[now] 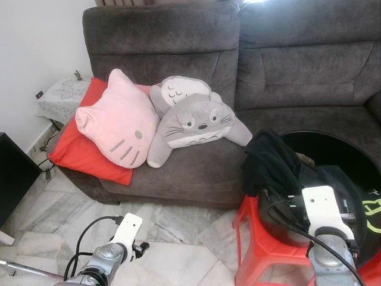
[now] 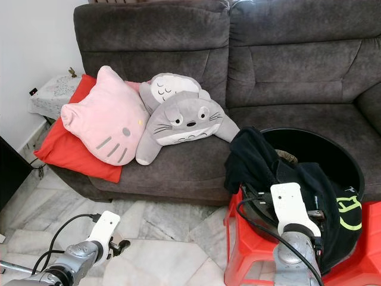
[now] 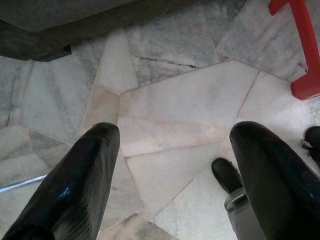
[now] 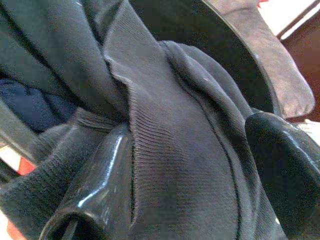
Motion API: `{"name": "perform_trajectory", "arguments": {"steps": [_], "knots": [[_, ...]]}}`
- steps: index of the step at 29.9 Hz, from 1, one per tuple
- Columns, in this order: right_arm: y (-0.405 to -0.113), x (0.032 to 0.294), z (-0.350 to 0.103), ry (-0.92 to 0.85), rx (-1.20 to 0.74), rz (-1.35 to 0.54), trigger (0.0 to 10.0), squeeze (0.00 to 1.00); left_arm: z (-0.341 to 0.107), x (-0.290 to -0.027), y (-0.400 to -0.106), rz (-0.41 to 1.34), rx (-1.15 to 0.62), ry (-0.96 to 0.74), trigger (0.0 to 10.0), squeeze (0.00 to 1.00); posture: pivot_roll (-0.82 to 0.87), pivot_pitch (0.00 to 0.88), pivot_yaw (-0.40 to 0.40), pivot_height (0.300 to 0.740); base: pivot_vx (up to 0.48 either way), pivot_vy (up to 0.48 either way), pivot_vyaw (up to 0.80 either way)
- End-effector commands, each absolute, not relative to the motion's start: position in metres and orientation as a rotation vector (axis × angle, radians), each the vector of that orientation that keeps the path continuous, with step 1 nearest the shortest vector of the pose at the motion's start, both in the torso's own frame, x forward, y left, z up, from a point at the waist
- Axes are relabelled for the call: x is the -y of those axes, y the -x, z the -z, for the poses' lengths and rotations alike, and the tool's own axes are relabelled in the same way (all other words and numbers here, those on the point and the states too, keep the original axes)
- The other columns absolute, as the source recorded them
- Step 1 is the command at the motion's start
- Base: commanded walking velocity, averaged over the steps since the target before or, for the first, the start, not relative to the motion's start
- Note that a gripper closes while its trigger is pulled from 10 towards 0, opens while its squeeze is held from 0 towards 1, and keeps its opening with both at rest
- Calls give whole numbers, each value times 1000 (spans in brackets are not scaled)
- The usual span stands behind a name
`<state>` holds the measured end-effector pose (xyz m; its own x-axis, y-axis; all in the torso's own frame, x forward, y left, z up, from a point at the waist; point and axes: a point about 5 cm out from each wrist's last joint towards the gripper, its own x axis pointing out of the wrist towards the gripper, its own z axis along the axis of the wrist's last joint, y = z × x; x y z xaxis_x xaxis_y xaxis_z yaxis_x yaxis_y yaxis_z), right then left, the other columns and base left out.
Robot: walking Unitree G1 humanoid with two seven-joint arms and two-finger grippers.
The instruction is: Hang hanger
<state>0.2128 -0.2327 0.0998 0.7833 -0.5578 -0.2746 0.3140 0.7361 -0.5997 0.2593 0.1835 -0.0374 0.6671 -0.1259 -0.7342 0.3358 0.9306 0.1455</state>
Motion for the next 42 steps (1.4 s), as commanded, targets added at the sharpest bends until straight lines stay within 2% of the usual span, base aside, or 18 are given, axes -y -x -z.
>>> {"name": "perform_trajectory", "arguments": {"steps": [1,11,19,23,35,42], "knots": [[-207,237,-108,554,-417,569,10000,0,38,-187,-259,263,-812,-295,10000,0,-247,0,121,740,0,0,0],[-200,239,-116,556,-352,625,10000,0,37,-188,-259,267,-812,-298,10000,0,-253,0,125,740,0,0,0],[-199,234,-105,604,-405,556,10000,0,37,-187,-259,272,-813,-300,10000,0,-257,0,124,740,0,0,0],[-194,238,-102,640,-443,582,10000,0,37,-187,-259,275,-814,-300,10000,0,-257,0,124,740,0,0,0],[-188,239,-126,705,-283,691,10000,0,37,-186,-259,283,-818,-301,10000,0,-263,0,125,740,0,0,0],[-194,230,-114,697,-308,578,10000,0,38,-185,-259,286,-818,-300,10000,0,-263,0,123,740,0,0,0]]}}
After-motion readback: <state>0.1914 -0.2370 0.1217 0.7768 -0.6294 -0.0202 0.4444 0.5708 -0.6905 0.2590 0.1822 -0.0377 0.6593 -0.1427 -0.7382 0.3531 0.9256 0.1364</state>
